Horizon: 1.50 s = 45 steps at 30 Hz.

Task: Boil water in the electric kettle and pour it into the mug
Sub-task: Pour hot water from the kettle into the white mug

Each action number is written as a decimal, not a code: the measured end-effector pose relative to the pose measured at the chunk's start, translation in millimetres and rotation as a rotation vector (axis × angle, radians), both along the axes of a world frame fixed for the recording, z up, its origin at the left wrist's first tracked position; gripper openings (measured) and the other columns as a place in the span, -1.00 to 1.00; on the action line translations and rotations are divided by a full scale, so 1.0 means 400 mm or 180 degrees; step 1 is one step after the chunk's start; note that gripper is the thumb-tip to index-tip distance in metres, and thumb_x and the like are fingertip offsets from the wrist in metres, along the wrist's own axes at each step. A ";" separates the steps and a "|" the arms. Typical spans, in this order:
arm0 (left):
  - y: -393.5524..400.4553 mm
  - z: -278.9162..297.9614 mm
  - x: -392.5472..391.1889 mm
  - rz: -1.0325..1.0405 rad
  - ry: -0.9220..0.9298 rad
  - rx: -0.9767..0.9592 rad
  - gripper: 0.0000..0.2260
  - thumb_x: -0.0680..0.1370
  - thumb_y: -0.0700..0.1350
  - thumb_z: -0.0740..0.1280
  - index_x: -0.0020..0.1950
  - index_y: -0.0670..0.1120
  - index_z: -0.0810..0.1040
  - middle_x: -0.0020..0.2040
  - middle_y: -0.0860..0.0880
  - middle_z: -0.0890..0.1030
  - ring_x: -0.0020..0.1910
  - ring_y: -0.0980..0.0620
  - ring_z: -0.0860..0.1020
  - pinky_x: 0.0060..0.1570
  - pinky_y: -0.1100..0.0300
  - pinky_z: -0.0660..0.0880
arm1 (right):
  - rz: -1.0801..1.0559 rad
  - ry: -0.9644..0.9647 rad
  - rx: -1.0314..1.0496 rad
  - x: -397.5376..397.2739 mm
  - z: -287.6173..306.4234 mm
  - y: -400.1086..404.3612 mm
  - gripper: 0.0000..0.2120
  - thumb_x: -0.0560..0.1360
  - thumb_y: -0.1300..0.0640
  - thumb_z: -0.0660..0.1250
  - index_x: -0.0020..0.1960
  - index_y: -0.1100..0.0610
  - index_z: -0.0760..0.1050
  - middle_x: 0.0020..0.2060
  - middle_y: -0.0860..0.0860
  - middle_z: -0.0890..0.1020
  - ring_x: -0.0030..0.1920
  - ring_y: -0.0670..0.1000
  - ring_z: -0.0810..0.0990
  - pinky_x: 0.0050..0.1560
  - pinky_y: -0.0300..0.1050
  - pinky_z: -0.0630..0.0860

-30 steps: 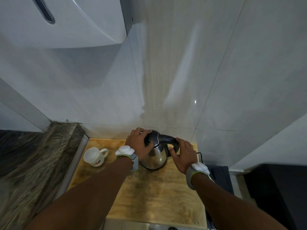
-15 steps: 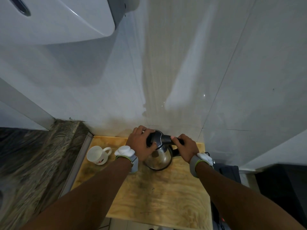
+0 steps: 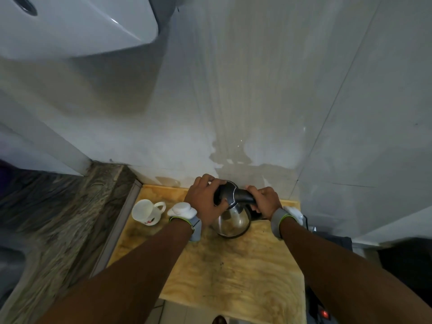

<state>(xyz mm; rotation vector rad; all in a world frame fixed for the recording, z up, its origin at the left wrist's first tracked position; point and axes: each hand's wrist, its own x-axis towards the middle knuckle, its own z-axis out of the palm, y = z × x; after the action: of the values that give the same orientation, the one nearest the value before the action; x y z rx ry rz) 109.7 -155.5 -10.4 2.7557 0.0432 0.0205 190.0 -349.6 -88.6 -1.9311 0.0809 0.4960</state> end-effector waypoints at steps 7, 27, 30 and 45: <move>0.005 0.015 -0.016 0.0059 0.0039 0.0050 -0.46 0.38 0.15 0.29 0.36 0.10 0.48 0.22 -0.01 0.48 0.19 -0.08 0.47 0.11 0.01 0.52 | -0.0152 -0.0073 -0.0020 -0.002 0.017 0.017 -0.46 0.32 -0.33 0.30 -0.60 0.06 0.56 -0.66 0.04 0.52 -0.55 -0.03 0.56 -0.25 -0.14 0.48; 0.141 0.138 -0.108 0.0104 -0.0079 -0.0543 -0.52 0.49 -0.04 0.40 0.42 0.03 0.46 0.23 -0.05 0.48 0.24 -0.09 0.50 0.22 0.07 0.48 | 0.0124 -0.0870 -0.0616 -0.057 0.236 0.128 -0.32 0.12 -0.62 0.28 -0.41 0.01 0.65 -0.54 -0.07 0.62 -0.46 -0.08 0.61 -0.33 -0.16 0.56; 0.193 0.146 -0.127 0.0168 -0.0095 -0.0674 -0.54 0.50 -0.05 0.40 0.39 0.05 0.47 0.22 -0.05 0.48 0.22 -0.09 0.51 0.16 0.12 0.47 | 0.0118 -0.1132 -0.0812 -0.066 0.261 0.171 -0.26 0.15 -0.61 0.27 -0.40 0.11 0.60 -0.54 -0.01 0.60 -0.48 -0.05 0.58 -0.35 -0.12 0.54; 0.435 0.130 -0.232 0.0674 -0.0269 -0.1201 -0.69 0.61 -0.05 0.31 0.35 0.04 0.52 0.20 -0.05 0.51 0.15 -0.03 0.56 0.14 0.10 0.50 | 0.0297 -0.1243 -0.1148 -0.122 0.315 0.377 -0.23 0.11 -0.62 0.27 -0.36 0.14 0.55 -0.49 0.00 0.61 -0.40 -0.02 0.60 -0.29 -0.10 0.57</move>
<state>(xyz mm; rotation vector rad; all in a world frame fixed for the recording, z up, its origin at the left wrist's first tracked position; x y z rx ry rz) 16.8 18.3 41.4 2.3595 0.2859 0.1681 141.1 -198.9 37.5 -2.3606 -0.1844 0.1623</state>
